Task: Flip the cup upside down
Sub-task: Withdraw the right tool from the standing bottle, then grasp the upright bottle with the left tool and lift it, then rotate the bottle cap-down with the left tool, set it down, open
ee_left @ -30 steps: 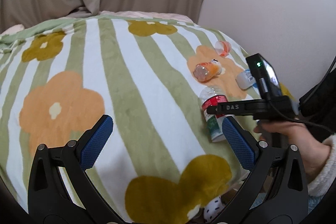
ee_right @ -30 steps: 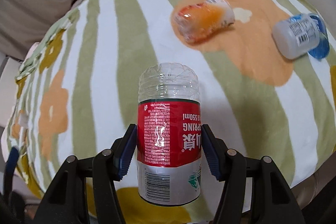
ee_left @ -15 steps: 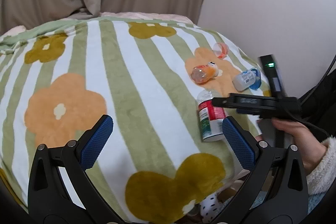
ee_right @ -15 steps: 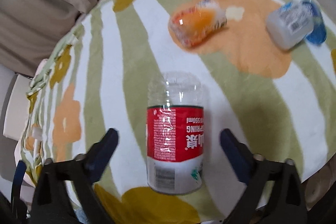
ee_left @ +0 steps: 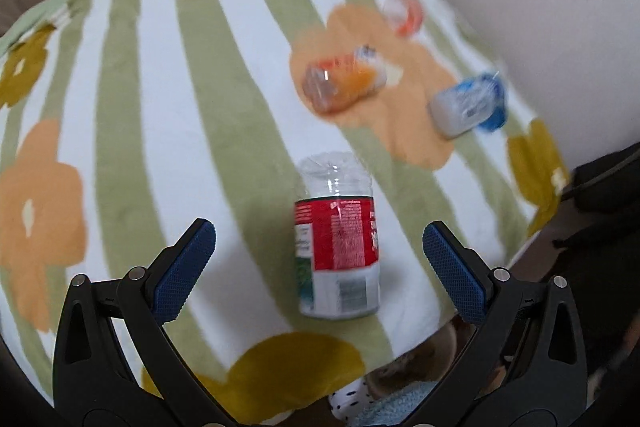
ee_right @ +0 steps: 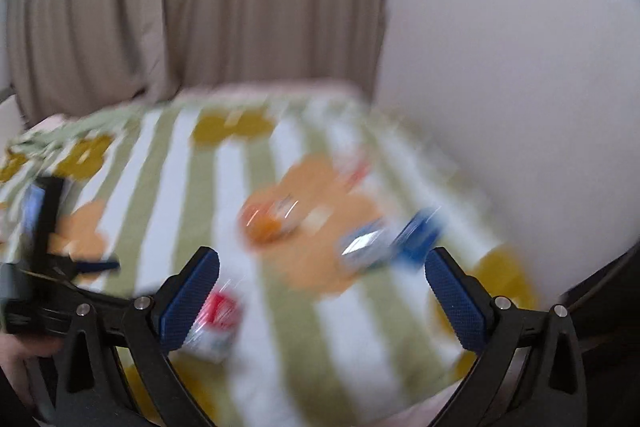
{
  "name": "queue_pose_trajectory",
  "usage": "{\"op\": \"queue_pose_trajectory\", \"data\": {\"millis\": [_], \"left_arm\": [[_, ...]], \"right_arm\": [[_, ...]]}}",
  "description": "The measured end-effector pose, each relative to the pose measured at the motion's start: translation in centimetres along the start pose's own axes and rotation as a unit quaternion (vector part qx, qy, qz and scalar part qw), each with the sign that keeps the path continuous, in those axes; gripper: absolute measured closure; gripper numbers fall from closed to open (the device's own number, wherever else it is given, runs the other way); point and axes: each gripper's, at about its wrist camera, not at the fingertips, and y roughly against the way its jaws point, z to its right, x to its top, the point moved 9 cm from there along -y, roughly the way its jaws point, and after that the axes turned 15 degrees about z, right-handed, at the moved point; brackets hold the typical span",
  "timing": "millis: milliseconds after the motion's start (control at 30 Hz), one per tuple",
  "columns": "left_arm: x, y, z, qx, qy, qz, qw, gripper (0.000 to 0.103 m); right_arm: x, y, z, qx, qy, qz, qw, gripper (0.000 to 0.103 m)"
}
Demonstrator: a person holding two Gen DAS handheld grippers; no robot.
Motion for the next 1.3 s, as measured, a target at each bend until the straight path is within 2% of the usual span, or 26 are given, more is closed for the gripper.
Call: {"op": "queue_pose_trajectory", "data": {"millis": [67, 167, 300, 400, 467, 533, 633, 667, 733, 767, 833, 867, 933, 1000, 1133, 1300], "left_arm": [[-0.8, -2.6, 0.8, 0.011, -0.014, -0.039, 0.9991, 0.000], [-1.5, -4.8, 1.1, 0.031, -0.030, -0.071, 0.9965, 0.006], [-1.8, -6.5, 1.0, 0.037, -0.041, -0.103, 0.9932, 0.013], [-1.9, -7.7, 1.0, 0.043, -0.058, -0.127, 0.9892, 0.026], [-2.2, -8.4, 1.3, 0.032, -0.063, -0.147, 0.9867, 0.039], [-2.1, -8.5, 1.5, 0.031, -0.076, -0.149, 0.9855, 0.039], [-0.6, -6.9, 2.4, 0.003, -0.077, -0.108, 0.9912, 0.039], [0.2, -5.8, 2.8, -0.016, -0.068, -0.079, 0.9944, 0.039], [2.2, -2.9, 3.7, -0.058, -0.068, 0.020, 0.9958, 0.039], [3.2, -0.9, 4.0, -0.073, -0.083, 0.098, 0.9890, 0.039], [3.6, 0.9, 4.1, -0.070, -0.104, 0.178, 0.9760, 0.039], [3.3, 1.4, 4.1, -0.071, -0.113, 0.218, 0.9668, 0.039], [2.6, 1.1, 3.9, -0.070, -0.120, 0.244, 0.9598, 0.039], [1.9, 0.0, 3.5, -0.068, -0.122, 0.250, 0.9581, 0.039], [0.9, -1.8, 3.5, -0.065, -0.115, 0.249, 0.9595, 0.039], [-0.4, -1.7, 2.9, -0.075, -0.124, 0.233, 0.9617, 0.039]], "right_arm": [[0.7, 0.4, 0.1, 0.011, -0.002, 0.017, 1.000, 0.000], [0.8, 0.3, -0.4, 0.040, -0.009, 0.031, 0.999, 0.000], [0.3, -0.2, -0.3, 0.048, -0.012, 0.034, 0.998, 0.000], [0.1, 0.6, 0.1, 0.052, -0.021, 0.037, 0.998, 0.000], [0.1, 1.2, 0.4, 0.053, -0.027, 0.041, 0.997, 0.000], [0.2, 1.4, 0.7, 0.049, -0.032, 0.046, 0.997, 0.000], [0.6, 2.0, 1.3, 0.044, -0.041, 0.057, 0.997, 0.000], [0.7, 2.2, 1.5, 0.044, -0.044, 0.061, 0.996, 0.000], [1.1, 2.6, 2.0, 0.042, -0.053, 0.072, 0.995, 0.000], [1.3, 2.7, 2.2, 0.042, -0.059, 0.076, 0.994, 0.000], [1.4, 2.9, 2.3, 0.045, -0.068, 0.081, 0.993, 0.000], [1.4, 2.9, 2.4, 0.046, -0.071, 0.082, 0.993, 0.000], [1.3, 2.8, 2.4, 0.046, -0.072, 0.083, 0.993, 0.000], [1.1, 2.6, 2.3, 0.044, -0.070, 0.082, 0.993, 0.000], [0.9, 2.1, 2.0, 0.047, -0.068, 0.081, 0.993, 0.000], [0.5, 1.8, 1.7, 0.051, -0.065, 0.075, 0.994, 0.000]]}}
